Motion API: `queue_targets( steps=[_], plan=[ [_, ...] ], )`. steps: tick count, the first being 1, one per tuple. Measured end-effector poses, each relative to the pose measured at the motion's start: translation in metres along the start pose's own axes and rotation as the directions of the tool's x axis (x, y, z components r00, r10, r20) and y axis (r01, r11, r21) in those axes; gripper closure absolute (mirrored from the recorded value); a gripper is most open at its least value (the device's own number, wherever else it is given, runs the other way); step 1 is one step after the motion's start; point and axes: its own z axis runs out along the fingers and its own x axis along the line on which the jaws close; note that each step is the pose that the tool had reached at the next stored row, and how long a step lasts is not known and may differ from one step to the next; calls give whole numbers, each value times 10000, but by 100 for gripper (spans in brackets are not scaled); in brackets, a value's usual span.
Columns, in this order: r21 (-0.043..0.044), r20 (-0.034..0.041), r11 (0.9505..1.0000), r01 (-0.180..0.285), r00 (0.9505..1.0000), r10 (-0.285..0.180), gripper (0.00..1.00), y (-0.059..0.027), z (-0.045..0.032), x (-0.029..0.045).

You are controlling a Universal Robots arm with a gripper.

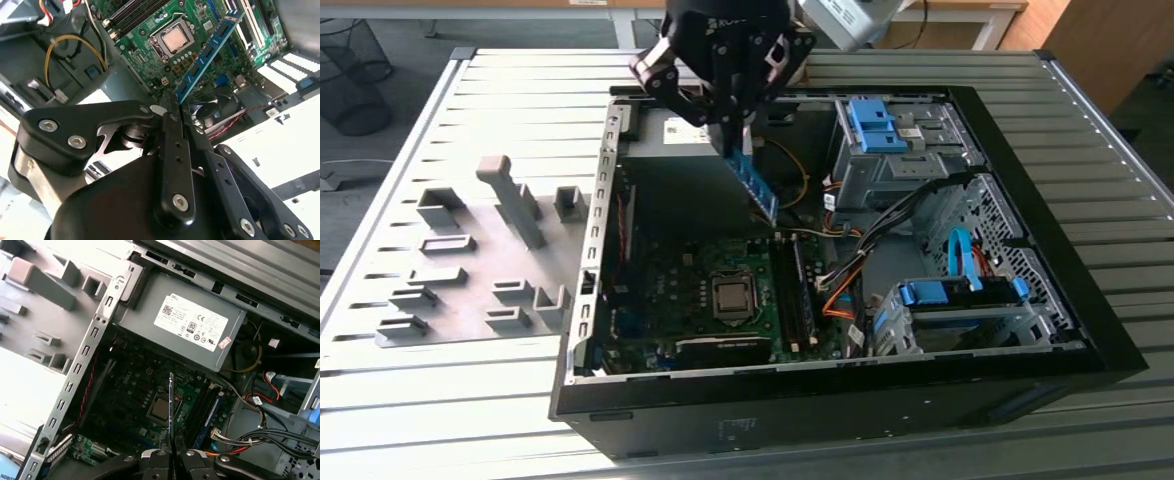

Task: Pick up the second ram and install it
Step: 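Insert the second ram into the second slot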

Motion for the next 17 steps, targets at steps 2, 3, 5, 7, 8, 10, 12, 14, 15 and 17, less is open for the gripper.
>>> queue_targets(
  steps=[2, 3, 5, 7, 8, 10, 12, 14, 15, 17],
  plan=[
    [3, 1, 9993, -370, 9993, 370, 86, 0, 10, 0],
    [4, 1, 9985, -549, 9985, 549, 86, 0, 15, 0],
    [6, 3, 9959, -908, 9959, 908, 86, 0, 25, 0],
    [8, 5, 9918, -1277, 9918, 1277, 86, 0, 36, 0],
    [10, 5, 9894, -1453, 9894, 1453, 86, 0, 40, 0],
    [11, 7, 9835, -1809, 9835, 1809, 86, 0, 51, 0],
    [13, 9, 9760, -2178, 9760, 2178, 86, 0, 61, 0],
    [15, 10, 9675, -2527, 9675, 2527, 86, 0, 71, 0],
    [17, 11, 9628, -2700, 9629, 2700, 86, 0, 74, 0],
    [19, 11, 9574, -2889, 9574, 2888, 86, -1, 75, 1]
  ],
)
